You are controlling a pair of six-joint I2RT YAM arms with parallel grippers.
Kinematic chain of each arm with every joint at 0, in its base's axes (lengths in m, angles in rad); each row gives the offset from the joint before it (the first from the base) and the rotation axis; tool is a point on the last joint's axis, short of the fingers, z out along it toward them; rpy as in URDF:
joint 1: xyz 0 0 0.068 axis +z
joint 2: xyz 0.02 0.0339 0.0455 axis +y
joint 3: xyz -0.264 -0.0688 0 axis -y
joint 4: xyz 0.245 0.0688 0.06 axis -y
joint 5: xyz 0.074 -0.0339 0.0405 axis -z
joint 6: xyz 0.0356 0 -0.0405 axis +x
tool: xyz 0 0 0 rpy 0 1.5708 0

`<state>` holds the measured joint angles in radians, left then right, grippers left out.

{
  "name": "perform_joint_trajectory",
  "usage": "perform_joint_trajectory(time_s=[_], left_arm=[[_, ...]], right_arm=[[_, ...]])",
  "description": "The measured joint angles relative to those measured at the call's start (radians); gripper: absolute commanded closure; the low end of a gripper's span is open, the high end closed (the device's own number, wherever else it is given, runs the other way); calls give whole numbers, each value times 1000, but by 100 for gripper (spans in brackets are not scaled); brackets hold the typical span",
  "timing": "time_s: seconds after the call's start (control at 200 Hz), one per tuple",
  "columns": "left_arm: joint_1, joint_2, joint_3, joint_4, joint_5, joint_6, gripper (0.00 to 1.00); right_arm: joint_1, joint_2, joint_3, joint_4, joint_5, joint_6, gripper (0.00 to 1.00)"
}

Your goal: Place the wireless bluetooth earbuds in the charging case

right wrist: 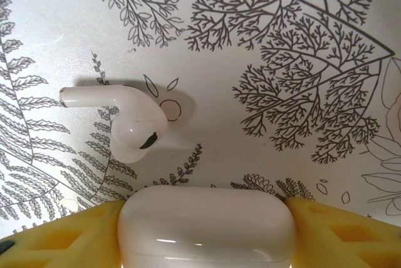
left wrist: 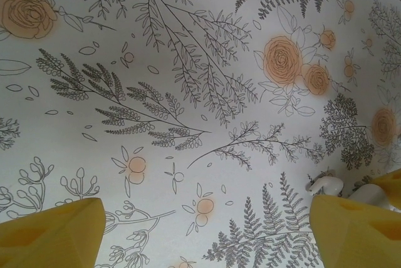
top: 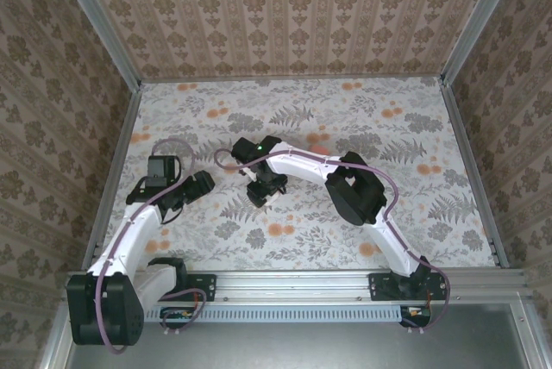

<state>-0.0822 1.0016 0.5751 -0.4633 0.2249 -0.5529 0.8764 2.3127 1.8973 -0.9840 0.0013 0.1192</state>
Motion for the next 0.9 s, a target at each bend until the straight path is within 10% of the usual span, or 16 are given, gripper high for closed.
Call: perform_joint_trajectory(time_s=[0.325,0.6,0.9], left_arm=[[-31,-79,-99,170,61,54,34],[-246,-302,-326,591,48,189,34],[-436,-270,-406,933,37,414,36]], right_arm=[[-15,-158,-213,137,-15,84,41],[-186,-592,-704,682,-178,402,43],[-203,-689,-912,1135,-306,623,47]])
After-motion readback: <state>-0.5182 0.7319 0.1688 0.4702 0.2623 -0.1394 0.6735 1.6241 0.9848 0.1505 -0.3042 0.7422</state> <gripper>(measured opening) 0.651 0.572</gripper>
